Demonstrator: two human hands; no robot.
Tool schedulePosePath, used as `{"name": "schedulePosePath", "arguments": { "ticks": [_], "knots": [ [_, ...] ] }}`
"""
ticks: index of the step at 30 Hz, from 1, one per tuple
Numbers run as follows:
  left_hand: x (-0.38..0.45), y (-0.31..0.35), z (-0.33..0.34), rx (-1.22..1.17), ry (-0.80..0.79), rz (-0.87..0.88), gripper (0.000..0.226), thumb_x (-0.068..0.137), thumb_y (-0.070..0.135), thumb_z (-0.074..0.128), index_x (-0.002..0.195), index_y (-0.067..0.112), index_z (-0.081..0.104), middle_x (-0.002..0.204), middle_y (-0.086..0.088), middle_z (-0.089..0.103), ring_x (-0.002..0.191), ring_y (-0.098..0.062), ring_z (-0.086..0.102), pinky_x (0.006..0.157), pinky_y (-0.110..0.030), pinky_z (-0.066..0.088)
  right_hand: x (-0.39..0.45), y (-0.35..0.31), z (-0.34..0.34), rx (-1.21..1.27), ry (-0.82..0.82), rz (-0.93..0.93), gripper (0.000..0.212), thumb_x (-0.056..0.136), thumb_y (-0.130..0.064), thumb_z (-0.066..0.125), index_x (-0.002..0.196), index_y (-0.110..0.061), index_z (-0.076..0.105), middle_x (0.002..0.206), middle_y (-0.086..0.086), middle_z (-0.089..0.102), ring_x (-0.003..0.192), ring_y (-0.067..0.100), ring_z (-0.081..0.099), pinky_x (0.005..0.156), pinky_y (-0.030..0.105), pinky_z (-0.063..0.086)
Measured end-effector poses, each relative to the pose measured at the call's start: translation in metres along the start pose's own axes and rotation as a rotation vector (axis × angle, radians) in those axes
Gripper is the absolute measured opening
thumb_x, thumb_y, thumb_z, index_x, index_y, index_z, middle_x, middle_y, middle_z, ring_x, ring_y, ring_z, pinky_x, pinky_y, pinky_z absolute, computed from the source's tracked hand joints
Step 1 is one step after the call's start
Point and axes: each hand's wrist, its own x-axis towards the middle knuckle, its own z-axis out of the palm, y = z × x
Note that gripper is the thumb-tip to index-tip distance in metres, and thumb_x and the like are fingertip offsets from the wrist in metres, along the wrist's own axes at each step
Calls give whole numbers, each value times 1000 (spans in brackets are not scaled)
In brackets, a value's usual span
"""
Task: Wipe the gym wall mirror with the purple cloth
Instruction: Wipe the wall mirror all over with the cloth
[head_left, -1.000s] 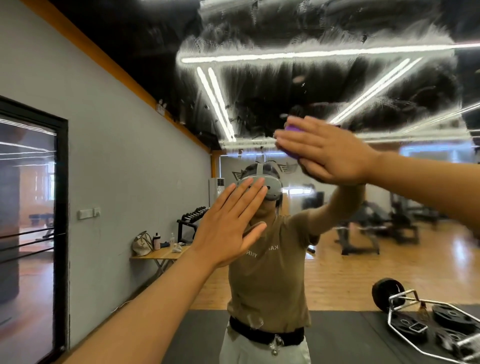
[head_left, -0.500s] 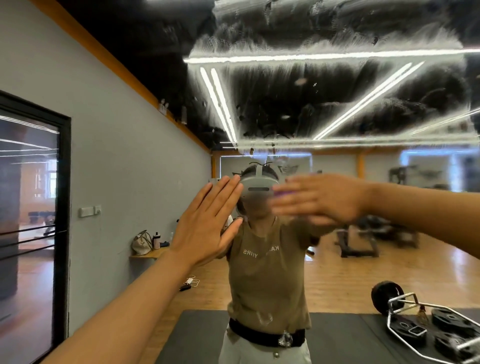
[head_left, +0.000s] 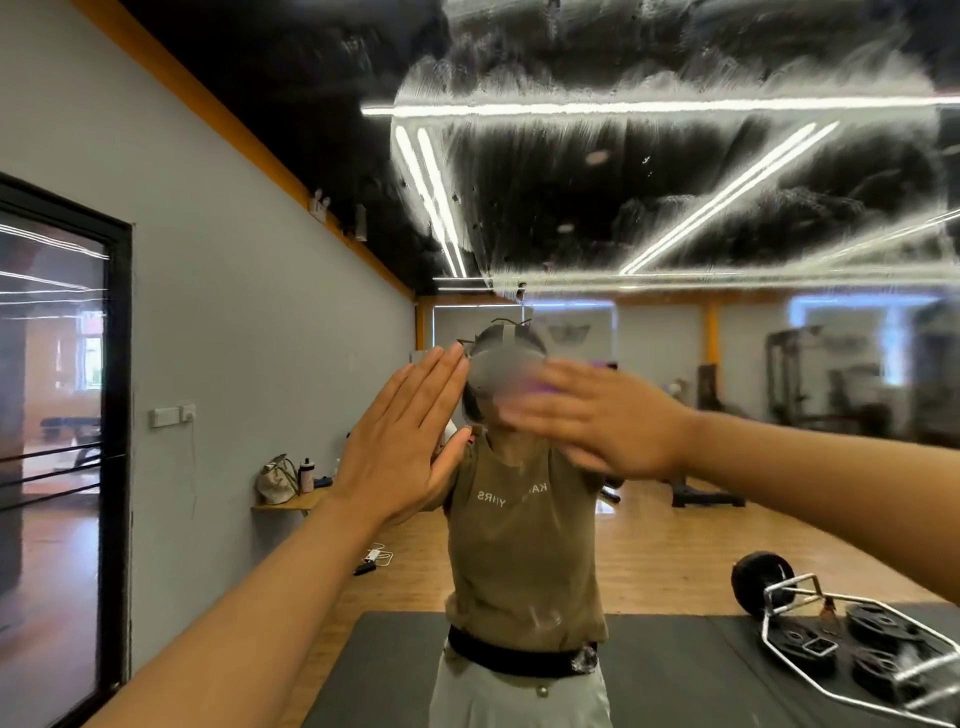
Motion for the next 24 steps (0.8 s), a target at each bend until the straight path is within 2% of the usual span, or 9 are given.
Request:
{"name": "schedulePosePath", "arguments": {
  "ticks": [4,7,9,12,16,19,24],
  "knots": [
    [-4,-2,0,12,-26,-1,67,103,41,36,159,8,22,168,-9,16,156,-20,11,127,-33,5,-8,-21,16,41,-158,-251,54,104,-29,40,156,-16,36,164,-2,29,155,22,13,126,43,12],
    [-7,-6,0,16,-34,24,66,103,39,38,159,8,22,168,-9,16,155,-20,12,127,-34,6,1,-3,10,45,-180,-316,53,104,-29,36,156,-17,34,164,0,30,155,21,16,126,43,14],
    [-9,-11,1,22,-32,42,65,104,38,37,160,9,20,168,-9,15,156,-21,12,126,-36,9,12,16,-3,32,-130,-172,53,104,-28,37,156,-22,29,163,-1,30,154,22,17,125,45,16],
    [-11,-12,1,27,2,51,63,105,37,35,159,8,22,167,-10,18,155,-22,15,126,-38,11,35,48,-27,-24,30,101,51,104,-27,37,153,-14,39,159,6,38,151,29,25,123,46,19],
    [-12,-8,3,-10,23,29,62,105,36,33,158,8,21,167,-10,18,155,-22,13,127,-36,7,55,56,-33,-38,111,293,53,104,-29,35,154,-10,39,160,8,36,152,32,23,126,40,9],
    [-13,-7,3,-36,-5,12,63,105,37,33,159,7,18,168,-10,15,156,-21,10,127,-36,8,52,41,-22,-45,148,350,54,104,-29,34,155,-10,37,161,9,35,152,32,21,126,43,11],
    [-18,-5,2,-83,-24,-45,65,106,38,31,160,5,17,168,-11,12,156,-19,7,127,-34,4,33,-11,4,-41,87,202,55,104,-32,37,155,-13,34,162,7,33,152,32,22,125,48,14]
  ]
}}
